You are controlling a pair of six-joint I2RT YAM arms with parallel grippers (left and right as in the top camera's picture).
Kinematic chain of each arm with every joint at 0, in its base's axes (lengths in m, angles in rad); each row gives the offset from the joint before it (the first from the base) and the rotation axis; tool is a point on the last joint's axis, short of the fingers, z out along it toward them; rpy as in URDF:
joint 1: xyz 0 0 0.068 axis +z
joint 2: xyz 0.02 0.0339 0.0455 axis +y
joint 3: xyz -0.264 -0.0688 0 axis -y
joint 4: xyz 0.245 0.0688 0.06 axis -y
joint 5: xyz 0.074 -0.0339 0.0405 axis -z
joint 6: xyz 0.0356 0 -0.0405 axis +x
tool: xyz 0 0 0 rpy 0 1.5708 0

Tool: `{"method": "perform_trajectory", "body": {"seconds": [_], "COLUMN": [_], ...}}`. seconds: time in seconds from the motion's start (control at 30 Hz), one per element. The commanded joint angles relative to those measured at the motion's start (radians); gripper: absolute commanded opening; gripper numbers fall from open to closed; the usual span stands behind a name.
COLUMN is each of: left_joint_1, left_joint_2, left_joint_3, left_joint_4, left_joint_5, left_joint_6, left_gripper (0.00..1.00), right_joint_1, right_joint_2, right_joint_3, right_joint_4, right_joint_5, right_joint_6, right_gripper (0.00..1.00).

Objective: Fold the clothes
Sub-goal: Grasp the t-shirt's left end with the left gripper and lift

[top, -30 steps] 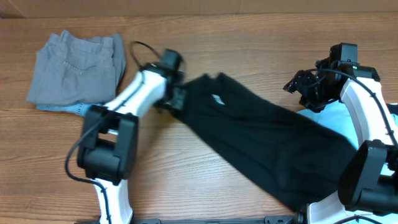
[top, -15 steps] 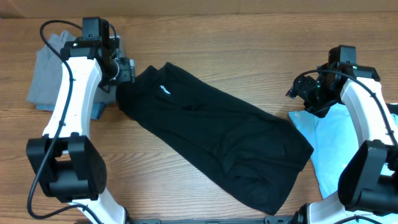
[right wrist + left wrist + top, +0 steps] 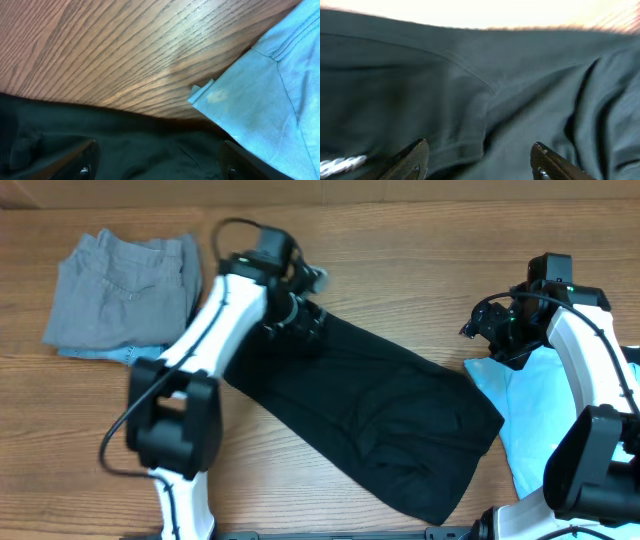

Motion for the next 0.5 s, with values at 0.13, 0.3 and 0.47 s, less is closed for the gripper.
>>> {"method": "perform_trajectory", "body": {"seconds": [0.13, 0.3, 0.47], "left_joint_1": [-0.084, -0.089, -0.065], "left_joint_2": [0.09, 0.085, 0.042], "left_joint_3": [-0.007, -0.005, 0.163], "left_joint_4": [0.012, 0.013, 0.004], "left_joint_5": [-0.228, -0.303, -0.455], "left_joint_6": [0.06, 0.04, -0.046], "left_gripper": [0.57, 0.05, 0.04], "right_joint_1": [0.005, 0.005, 0.003], "right_joint_2": [-0.018, -0.018, -0.018], "right_joint_3": [-0.066, -0.074, -0.074], "right_joint_4": [0.025, 0.027, 0.031], "right_joint_5": [0.008, 0.008, 0.068], "right_joint_6": [-0.006, -0.006, -0.006], "right_gripper": [0.8, 0.8, 0.8]}}
